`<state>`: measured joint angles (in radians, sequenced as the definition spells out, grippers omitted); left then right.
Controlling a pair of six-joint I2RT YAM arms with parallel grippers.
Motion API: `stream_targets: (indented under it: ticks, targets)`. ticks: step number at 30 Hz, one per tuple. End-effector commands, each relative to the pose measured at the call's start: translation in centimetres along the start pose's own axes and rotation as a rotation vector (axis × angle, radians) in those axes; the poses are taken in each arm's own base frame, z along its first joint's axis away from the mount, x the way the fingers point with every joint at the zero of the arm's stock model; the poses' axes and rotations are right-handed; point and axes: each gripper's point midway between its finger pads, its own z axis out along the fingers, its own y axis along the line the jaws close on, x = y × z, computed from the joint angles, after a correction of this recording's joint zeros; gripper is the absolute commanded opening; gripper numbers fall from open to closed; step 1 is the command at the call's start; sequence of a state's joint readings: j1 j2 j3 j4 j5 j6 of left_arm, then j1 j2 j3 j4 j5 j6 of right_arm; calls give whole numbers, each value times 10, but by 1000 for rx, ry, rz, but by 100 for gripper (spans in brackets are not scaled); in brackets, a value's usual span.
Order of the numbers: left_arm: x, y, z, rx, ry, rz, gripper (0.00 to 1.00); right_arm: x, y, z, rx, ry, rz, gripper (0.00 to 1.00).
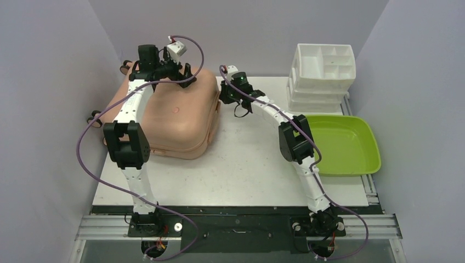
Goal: Open, take out, and arrange the luggage
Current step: Unzip the luggage at the center of the board.
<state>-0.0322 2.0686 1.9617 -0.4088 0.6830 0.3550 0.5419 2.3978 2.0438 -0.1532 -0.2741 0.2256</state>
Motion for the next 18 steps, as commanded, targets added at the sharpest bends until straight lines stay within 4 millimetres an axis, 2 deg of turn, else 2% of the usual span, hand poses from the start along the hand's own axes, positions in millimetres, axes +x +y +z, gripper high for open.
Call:
stream_targets:
  ticks: [1, 5, 9, 11, 12, 13, 14, 15, 16, 17, 18]
  targets:
    - [151, -85, 1, 235, 452, -249, 100, -76, -49, 5, 161, -245, 52, 0]
    - [152, -103, -6, 284, 465, -240, 100, -101, -58, 11, 197, -351, 87, 0]
    - [145, -115, -14, 327, 448, -238, 100, -120, -54, 14, 160, -449, 55, 0]
    - [129, -109, -20, 294, 414, -216, 96, -124, -45, 16, 103, -467, 10, 0]
    - [124, -104, -23, 268, 399, -211, 97, -120, -43, 17, 84, -456, 0, 0]
    - [107, -89, -27, 206, 344, -215, 100, -119, -36, 16, 36, -452, -12, 0]
    - [101, -76, -31, 145, 326, -216, 98, -114, -35, 13, 19, -436, -6, 0]
    - [81, -53, -37, 46, 251, -240, 97, -112, -31, 10, -14, -431, -7, 0]
    - [75, -32, -43, -63, 238, -243, 97, -107, -35, 5, -16, -413, 8, 0]
    - [59, -1, -60, -175, 164, -281, 96, -104, -36, 2, -29, -401, 10, 0]
    - [56, 19, -71, -271, 144, -314, 96, -99, -40, -4, -33, -383, 15, 0]
